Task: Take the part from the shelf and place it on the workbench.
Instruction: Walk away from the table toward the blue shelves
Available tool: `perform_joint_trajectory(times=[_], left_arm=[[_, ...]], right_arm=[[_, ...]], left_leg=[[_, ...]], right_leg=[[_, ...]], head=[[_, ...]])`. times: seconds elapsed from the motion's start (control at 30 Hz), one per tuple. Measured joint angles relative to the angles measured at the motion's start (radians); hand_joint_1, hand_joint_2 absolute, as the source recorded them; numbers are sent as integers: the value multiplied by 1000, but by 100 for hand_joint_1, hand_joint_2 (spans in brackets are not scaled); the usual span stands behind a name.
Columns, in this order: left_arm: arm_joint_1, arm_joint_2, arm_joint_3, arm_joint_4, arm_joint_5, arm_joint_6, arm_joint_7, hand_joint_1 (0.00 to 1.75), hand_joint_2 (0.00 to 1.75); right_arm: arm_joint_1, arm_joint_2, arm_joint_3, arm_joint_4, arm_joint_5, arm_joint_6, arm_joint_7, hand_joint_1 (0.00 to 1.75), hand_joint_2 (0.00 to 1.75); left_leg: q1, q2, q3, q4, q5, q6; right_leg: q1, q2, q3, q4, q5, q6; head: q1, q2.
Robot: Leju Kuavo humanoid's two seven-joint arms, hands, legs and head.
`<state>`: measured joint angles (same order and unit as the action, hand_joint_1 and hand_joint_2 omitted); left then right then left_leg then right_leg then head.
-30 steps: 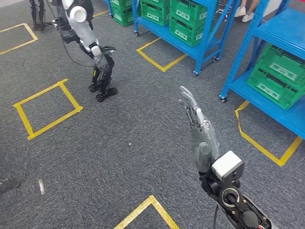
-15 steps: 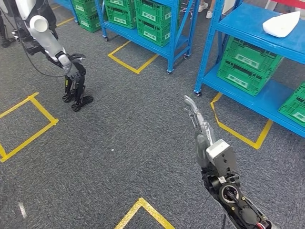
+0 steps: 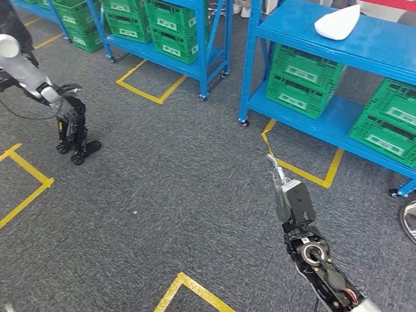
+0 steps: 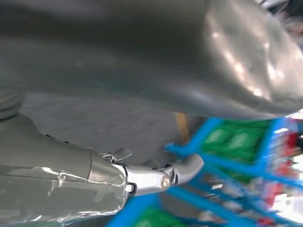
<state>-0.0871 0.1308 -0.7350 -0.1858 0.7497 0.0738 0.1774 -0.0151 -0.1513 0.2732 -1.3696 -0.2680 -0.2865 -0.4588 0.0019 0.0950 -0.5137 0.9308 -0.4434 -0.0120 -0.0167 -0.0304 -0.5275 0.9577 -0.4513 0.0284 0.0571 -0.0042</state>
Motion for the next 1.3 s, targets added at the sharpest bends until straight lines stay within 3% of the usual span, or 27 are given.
perform_joint_trajectory(times=[0.03,0.1,0.17,0.2,0.23,0.27,0.3,0.37,0.4,0.47,0.53,0.6,0.63,0.7,0.73,0.77,0.8,0.87,0.93,1.03,1.1,1.17,1.23,1.27,1.3], left_arm=[[-2,-1,-3,0,1,0,-1,0,0],[-4,-2,-6,0,2,0,-3,0,0],[-3,-3,-9,0,4,-1,-3,0,0],[-2,-3,-10,0,5,-1,-3,0,0],[0,-3,-12,0,6,-1,-3,0,0],[3,-3,-13,0,6,-1,-3,0,0],[4,-3,-14,0,7,-1,-3,0,0],[4,-1,-16,0,7,-1,-3,0,0],[3,0,-16,0,8,-1,-3,0,0],[0,2,-19,0,10,-1,-3,0,0],[-2,2,-23,0,14,-2,-3,0,0],[-1,2,-26,0,16,-2,-3,0,0],[-1,2,-28,0,17,-3,-3,0,0],[0,3,-31,0,19,-4,-3,0,0],[0,2,-32,0,20,-5,-3,0,0],[0,2,-32,0,21,-6,-3,0,0],[1,1,-33,0,23,-6,-3,0,0],[2,-1,-35,0,27,-8,-3,0,0],[1,2,-36,0,31,-8,-3,0,0],[-2,5,-38,0,33,-8,-3,0,0],[-2,5,-39,0,33,-8,-4,0,0],[-2,5,-40,0,34,-8,-5,0,0],[0,5,-41,0,35,-8,-7,0,0],[1,5,-43,0,35,-8,-7,0,0],[2,5,-45,0,35,-8,-7,0,0]], right_arm=[[-11,0,-7,57,-17,13,-20,0,0],[-36,-1,-18,168,-38,33,-58,0,0],[-60,-1,-26,275,-48,44,-83,0,0],[-68,-1,-28,322,-49,47,-88,0,0],[-72,-1,-30,364,-50,48,-90,0,0],[-75,-1,-31,400,-50,49,-91,0,0],[-79,0,-32,431,-50,50,-91,0,0],[-93,1,-33,490,-52,50,-85,0,0],[-101,1,-34,519,-58,52,-77,0,0],[-110,3,-41,582,-86,67,-58,0,0],[-110,3,-51,653,-125,93,-44,0,0],[-107,4,-59,711,-153,109,-35,0,0],[-107,4,-64,732,-160,112,-29,0,0],[-108,4,-71,770,-167,113,-13,0,0],[-107,5,-73,791,-169,113,-3,0,0],[-104,6,-74,810,-169,112,10,0,0],[-100,6,-74,831,-170,111,24,0,0],[-95,7,-77,866,-169,106,52,0,0],[-94,12,-79,898,-169,99,79,0,0],[-87,19,-80,936,-168,92,103,0,0],[-84,21,-80,962,-165,87,119,0,0],[-84,23,-80,988,-160,79,143,0,0],[-81,26,-80,1013,-151,69,171,0,0],[-77,29,-79,1025,-146,64,185,0,0],[-73,31,-79,1035,-141,59,198,0,0]], left_leg=[[3,-2,0,4,-4,-5],[8,-36,-22,55,-40,-13],[9,-77,-89,188,-108,-15],[8,-84,-128,261,-134,-14],[7,-87,-156,309,-144,-11],[5,-89,-166,317,-132,-6],[2,-92,-155,283,-101,2],[-6,-120,-93,136,-21,23],[-9,-134,-64,71,4,31],[-13,-148,-35,12,15,37],[-13,-131,-28,0,16,35],[-6,-111,-16,-21,23,37],[-2,-100,-11,-30,26,37],[-3,-81,-7,-34,25,39],[-3,-72,-5,-33,22,39],[-2,-63,-3,-32,19,38],[-1,-54,0,-30,16,35],[1,-39,8,-23,4,25],[-1,-27,13,-11,-7,13],[-4,-18,12,1,-15,2],[0,-39,-1,39,-43,-6],[3,-72,-57,158,-107,-12],[3,-84,-133,300,-161,-11],[2,-86,-154,332,-163,-7],[0,-88,-157,324,-144,-1]], right_leg=[[1,8,-1,-1,2,-7],[-1,23,-3,-4,7,-19],[0,37,-7,-4,10,-26],[2,46,-10,-4,11,-28],[5,55,-11,-4,11,-30],[8,65,-11,-4,11,-31],[10,77,-10,-4,11,-31],[12,100,-9,-4,12,-31],[12,110,-10,-4,12,-31],[9,124,-12,-5,11,-26],[9,138,-15,-10,13,-16],[13,121,-28,12,-6,-8],[15,99,-49,56,-33,-4],[12,56,-113,199,-102,3],[9,46,-143,262,-123,7],[5,41,-157,289,-124,12],[1,37,-149,272,-105,16],[-7,15,-78,132,-36,26],[-8,-4,-20,18,1,21],[-5,11,-9,5,0,-4],[-6,25,-7,5,2,-14],[-5,38,-8,4,5,-22],[-1,52,-10,4,6,-27],[2,60,-11,4,6,-29],[5,69,-10,4,6,-30]], head=[[-3,0],[-6,0],[-12,0],[-13,0],[-14,0],[-14,0],[-14,0],[-14,0],[-14,0],[-15,0],[-17,0],[-13,0],[-8,0],[2,0],[5,0],[6,0],[8,0],[13,0],[16,0],[7,0],[0,0],[-6,0],[-10,0],[-11,0],[-12,0]])
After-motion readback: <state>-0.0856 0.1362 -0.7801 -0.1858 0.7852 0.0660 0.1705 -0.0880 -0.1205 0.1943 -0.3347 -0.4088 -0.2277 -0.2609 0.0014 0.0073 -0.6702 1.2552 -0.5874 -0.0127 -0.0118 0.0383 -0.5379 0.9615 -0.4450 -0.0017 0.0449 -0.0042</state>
